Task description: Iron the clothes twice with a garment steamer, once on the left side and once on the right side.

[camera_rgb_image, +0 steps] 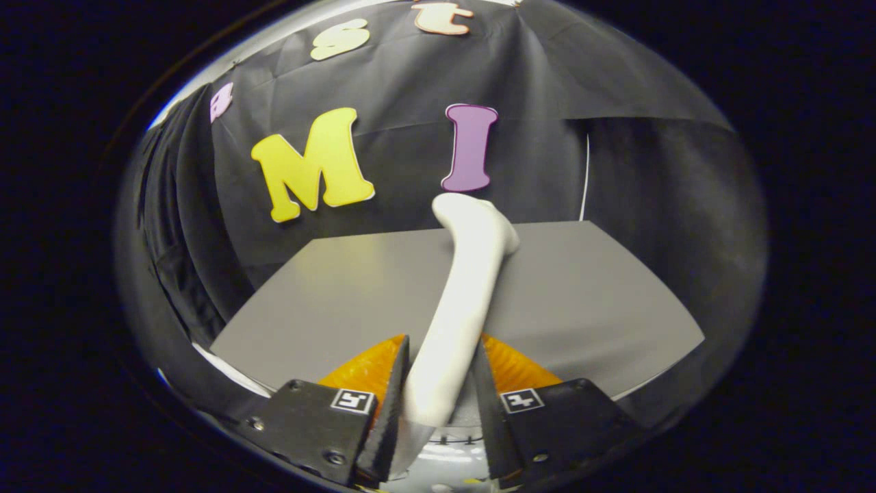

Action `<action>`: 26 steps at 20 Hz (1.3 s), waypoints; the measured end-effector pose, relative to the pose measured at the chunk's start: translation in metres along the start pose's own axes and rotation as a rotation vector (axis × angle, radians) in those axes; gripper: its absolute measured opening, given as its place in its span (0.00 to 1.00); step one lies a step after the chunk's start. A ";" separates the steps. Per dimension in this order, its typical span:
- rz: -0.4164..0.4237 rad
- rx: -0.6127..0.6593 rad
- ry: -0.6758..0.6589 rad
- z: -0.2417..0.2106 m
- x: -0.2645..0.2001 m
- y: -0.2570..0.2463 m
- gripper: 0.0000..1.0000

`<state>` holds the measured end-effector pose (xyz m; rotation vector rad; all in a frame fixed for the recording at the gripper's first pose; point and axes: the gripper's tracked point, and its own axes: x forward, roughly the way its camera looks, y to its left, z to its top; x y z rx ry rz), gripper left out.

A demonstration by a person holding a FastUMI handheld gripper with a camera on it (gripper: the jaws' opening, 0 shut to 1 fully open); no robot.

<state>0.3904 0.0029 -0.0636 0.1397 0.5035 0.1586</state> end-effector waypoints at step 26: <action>0.220 -0.007 -0.428 0.098 -0.218 0.251 0.31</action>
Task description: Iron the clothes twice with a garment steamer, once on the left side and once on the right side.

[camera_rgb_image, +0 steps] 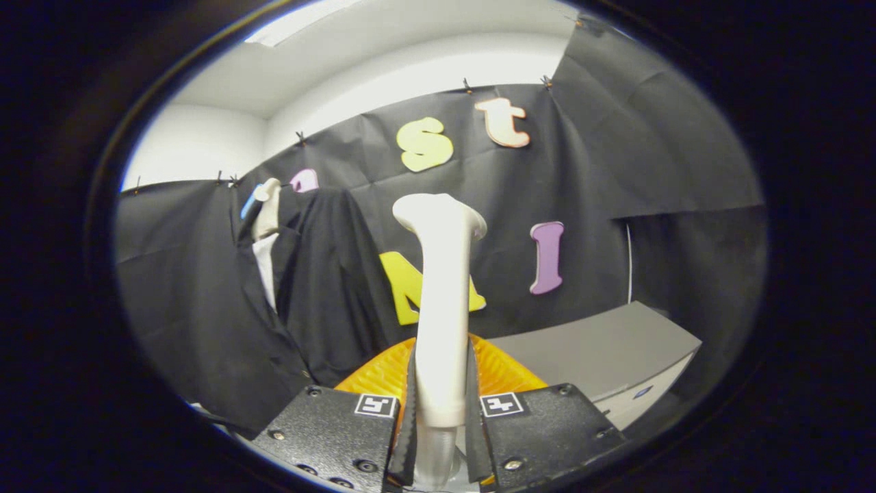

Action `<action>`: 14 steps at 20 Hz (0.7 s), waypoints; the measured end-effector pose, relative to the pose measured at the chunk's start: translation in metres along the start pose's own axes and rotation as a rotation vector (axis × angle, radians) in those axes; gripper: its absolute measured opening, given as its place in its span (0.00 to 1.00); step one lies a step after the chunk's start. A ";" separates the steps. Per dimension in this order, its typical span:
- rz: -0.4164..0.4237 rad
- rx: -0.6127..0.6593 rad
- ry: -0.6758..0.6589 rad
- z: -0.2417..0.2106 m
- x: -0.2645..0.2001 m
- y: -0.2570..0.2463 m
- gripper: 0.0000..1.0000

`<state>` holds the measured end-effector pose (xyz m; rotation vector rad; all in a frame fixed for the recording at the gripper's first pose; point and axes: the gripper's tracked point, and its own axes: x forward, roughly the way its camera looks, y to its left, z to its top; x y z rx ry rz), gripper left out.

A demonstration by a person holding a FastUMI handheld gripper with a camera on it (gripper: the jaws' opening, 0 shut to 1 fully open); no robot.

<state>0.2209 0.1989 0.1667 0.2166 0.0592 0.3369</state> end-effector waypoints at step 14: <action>0.078 -0.174 -0.067 0.025 0.044 0.173 0.31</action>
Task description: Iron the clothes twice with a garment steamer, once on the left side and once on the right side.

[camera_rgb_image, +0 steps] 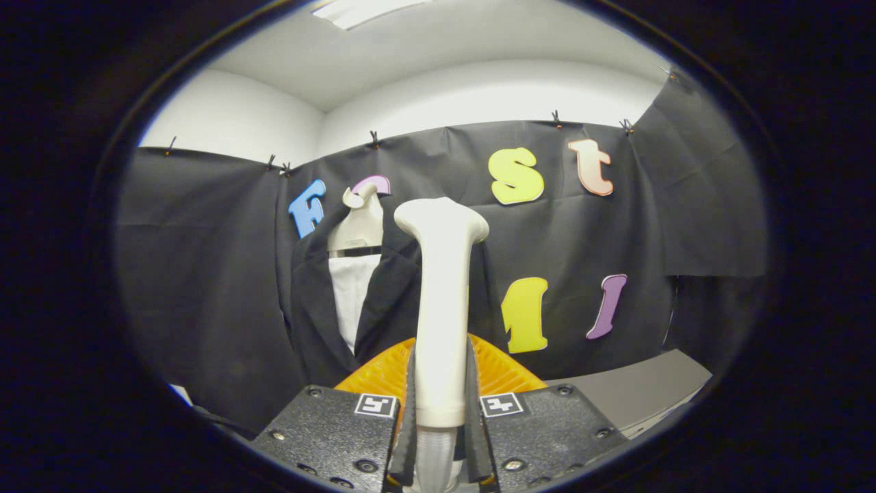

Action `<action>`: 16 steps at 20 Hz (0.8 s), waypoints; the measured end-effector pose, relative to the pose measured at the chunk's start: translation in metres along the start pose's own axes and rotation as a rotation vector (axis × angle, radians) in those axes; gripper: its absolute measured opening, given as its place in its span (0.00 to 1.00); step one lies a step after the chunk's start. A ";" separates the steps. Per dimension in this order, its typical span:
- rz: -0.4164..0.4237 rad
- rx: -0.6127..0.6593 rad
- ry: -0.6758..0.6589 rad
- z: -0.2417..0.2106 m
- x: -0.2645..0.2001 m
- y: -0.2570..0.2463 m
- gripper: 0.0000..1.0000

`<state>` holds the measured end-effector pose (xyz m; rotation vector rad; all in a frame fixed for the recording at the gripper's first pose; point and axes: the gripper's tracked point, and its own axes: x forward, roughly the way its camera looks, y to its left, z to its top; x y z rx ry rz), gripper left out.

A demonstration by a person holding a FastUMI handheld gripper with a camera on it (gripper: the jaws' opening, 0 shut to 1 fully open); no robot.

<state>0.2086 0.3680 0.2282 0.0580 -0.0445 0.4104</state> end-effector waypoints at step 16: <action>-0.028 -0.073 0.117 -0.061 0.002 0.011 0.31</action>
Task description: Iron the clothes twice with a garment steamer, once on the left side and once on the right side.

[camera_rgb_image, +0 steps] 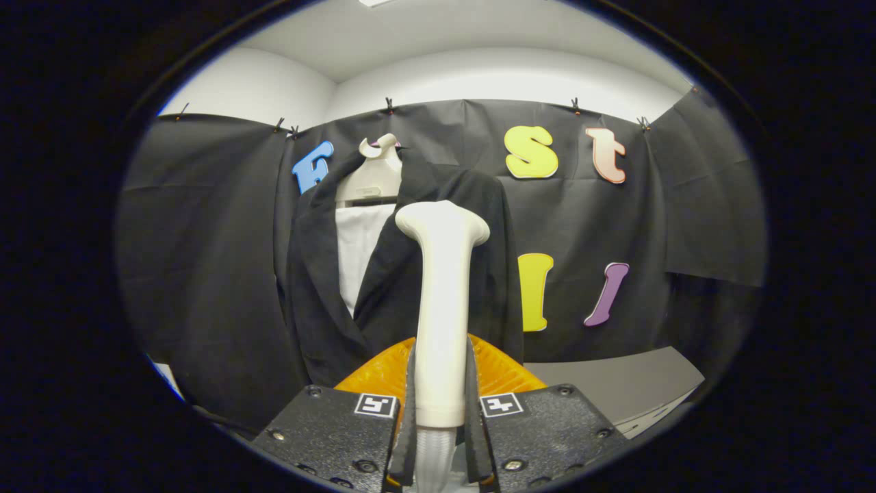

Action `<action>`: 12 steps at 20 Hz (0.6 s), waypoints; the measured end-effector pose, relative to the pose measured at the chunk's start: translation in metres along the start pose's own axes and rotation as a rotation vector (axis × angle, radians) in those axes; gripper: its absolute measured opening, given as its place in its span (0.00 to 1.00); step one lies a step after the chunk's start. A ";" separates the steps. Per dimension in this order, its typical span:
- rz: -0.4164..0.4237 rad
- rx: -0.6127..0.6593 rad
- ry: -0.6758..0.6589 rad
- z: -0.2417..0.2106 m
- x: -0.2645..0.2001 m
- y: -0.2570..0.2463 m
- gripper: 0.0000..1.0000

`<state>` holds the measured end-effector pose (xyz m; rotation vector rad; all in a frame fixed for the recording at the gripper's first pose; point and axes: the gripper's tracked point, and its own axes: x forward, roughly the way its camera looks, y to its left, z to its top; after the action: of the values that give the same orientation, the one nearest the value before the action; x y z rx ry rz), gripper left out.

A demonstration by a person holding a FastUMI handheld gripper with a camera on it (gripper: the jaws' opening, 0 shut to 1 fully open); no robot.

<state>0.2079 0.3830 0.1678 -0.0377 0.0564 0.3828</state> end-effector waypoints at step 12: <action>-0.014 0.009 0.129 -0.086 -0.013 0.002 0.31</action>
<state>0.1907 0.3757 0.0832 -0.0543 0.1850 0.3655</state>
